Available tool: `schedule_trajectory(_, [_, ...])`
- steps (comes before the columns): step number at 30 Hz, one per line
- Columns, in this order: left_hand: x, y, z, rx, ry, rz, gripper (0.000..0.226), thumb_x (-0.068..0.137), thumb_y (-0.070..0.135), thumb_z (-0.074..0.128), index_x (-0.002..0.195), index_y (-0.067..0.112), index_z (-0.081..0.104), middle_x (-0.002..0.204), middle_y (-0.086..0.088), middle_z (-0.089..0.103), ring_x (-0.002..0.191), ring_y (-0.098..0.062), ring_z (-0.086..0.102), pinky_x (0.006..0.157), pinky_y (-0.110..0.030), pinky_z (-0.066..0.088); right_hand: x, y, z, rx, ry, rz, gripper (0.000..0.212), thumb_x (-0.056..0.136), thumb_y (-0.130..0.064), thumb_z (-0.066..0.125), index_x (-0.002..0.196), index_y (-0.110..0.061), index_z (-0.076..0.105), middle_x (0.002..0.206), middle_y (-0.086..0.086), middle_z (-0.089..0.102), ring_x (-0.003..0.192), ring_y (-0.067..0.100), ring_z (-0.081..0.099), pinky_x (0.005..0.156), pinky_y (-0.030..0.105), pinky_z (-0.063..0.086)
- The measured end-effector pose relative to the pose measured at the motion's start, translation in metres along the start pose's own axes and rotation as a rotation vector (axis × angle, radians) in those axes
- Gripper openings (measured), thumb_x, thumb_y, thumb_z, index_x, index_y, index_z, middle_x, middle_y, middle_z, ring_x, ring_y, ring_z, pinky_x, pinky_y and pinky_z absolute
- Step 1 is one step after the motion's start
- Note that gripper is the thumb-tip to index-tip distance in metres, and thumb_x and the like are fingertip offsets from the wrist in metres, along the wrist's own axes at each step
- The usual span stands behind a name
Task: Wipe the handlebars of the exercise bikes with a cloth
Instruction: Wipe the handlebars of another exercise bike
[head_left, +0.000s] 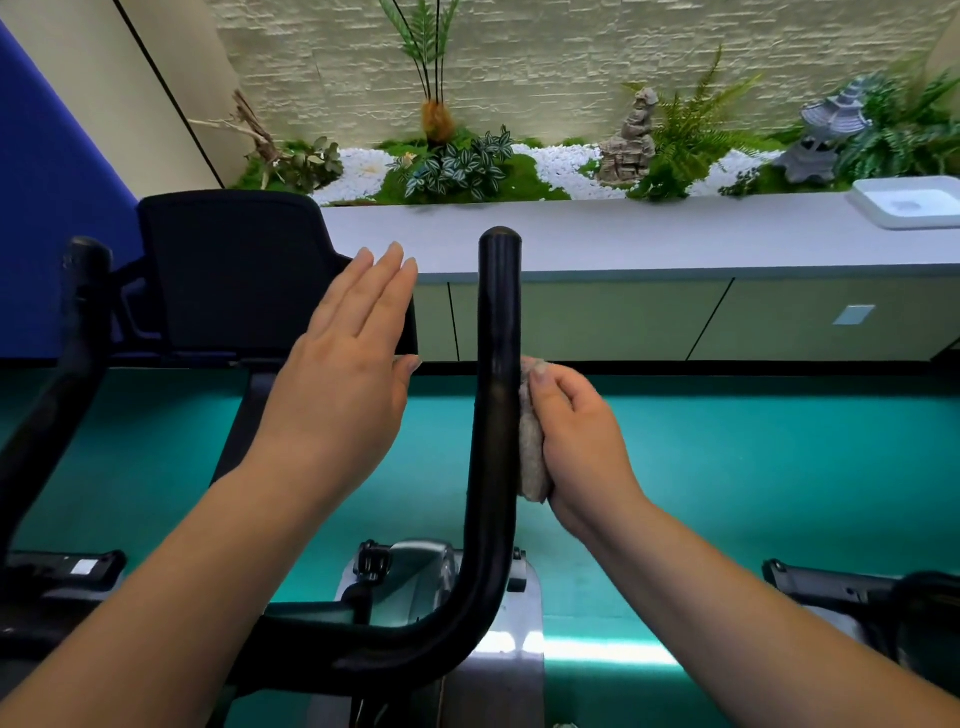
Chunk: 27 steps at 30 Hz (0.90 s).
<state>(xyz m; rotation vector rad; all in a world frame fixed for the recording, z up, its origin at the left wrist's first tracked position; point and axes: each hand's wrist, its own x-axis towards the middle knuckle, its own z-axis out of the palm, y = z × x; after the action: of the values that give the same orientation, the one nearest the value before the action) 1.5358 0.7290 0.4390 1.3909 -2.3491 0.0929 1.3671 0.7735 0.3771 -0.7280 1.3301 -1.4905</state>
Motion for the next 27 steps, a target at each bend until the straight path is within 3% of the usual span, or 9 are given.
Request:
schedule_trajectory(4, [-0.006,0.000,0.000,-0.006,-0.013,0.007,0.068,0.094,0.015,0.053,0.152,0.013,0.016,0.159,0.002,0.013,0.147,-0.013,0.006,0.117,-0.029,0.008,-0.034,0.015,-0.006,-0.094,0.010,0.026,0.016,0.095,-0.030,0.054,0.092,-0.019,0.064,0.082,0.001,0.068,0.075,0.014,0.062,0.078,0.041,0.052])
schedule_trajectory(8, [-0.009,0.000,-0.001,-0.011,-0.040,-0.006,0.069,0.095,0.013,0.050,0.153,0.015,0.012,0.160,0.003,0.009,0.147,-0.012,0.004,0.119,-0.038,0.013,-0.059,0.020,-0.009,-0.090,-0.027,0.086,0.019,0.095,-0.030,0.052,0.093,-0.015,0.063,0.079,0.001,0.067,0.072,0.014,0.061,0.071,0.036,0.051])
schedule_trajectory(11, [-0.009,0.001,-0.003,-0.011,-0.061,-0.016,0.071,0.094,0.012,0.050,0.153,0.017,0.010,0.160,0.005,0.007,0.147,-0.012,0.003,0.119,-0.042,0.015,-0.035,0.009,-0.004,-0.093,0.025,0.031,0.017,0.097,-0.026,0.052,0.092,-0.016,0.064,0.084,0.002,0.069,0.077,0.014,0.063,0.079,0.040,0.052])
schedule_trajectory(16, [-0.015,0.003,-0.009,0.014,-0.105,-0.027,0.075,0.096,0.019,0.048,0.152,0.023,0.000,0.159,0.011,-0.005,0.146,-0.008,-0.003,0.119,-0.035,0.002,-0.025,0.009,0.000,-0.089,0.044,0.008,0.019,0.096,-0.030,0.052,0.094,-0.015,0.062,0.084,0.004,0.066,0.077,0.017,0.061,0.083,0.047,0.052])
schedule_trajectory(21, [-0.021,0.006,-0.013,0.017,-0.136,-0.021,0.075,0.096,0.030,0.047,0.152,0.026,-0.004,0.159,0.012,-0.005,0.146,-0.008,-0.001,0.118,-0.036,0.001,-0.073,0.028,-0.006,-0.091,0.003,0.091,0.020,0.096,-0.029,0.051,0.093,-0.013,0.064,0.079,-0.001,0.067,0.071,0.010,0.060,0.073,0.037,0.051])
schedule_trajectory(24, [-0.032,0.008,-0.017,-0.006,-0.165,-0.017,0.071,0.095,0.033,0.049,0.153,0.025,0.008,0.160,0.010,0.001,0.147,-0.011,0.003,0.119,-0.038,0.004,-0.056,0.019,-0.004,-0.111,0.047,0.042,0.018,0.097,-0.026,0.052,0.094,-0.014,0.064,0.083,0.001,0.068,0.074,0.011,0.062,0.078,0.037,0.051])
schedule_trajectory(27, [-0.053,0.012,-0.022,-0.035,-0.150,0.035,0.057,0.090,0.030,0.059,0.143,0.022,0.040,0.156,0.003,0.026,0.142,-0.020,0.026,0.115,-0.047,0.024,-0.038,0.008,0.002,-0.105,0.064,-0.001,0.021,0.097,-0.030,0.052,0.097,-0.013,0.062,0.085,0.005,0.066,0.076,0.015,0.061,0.081,0.042,0.052])
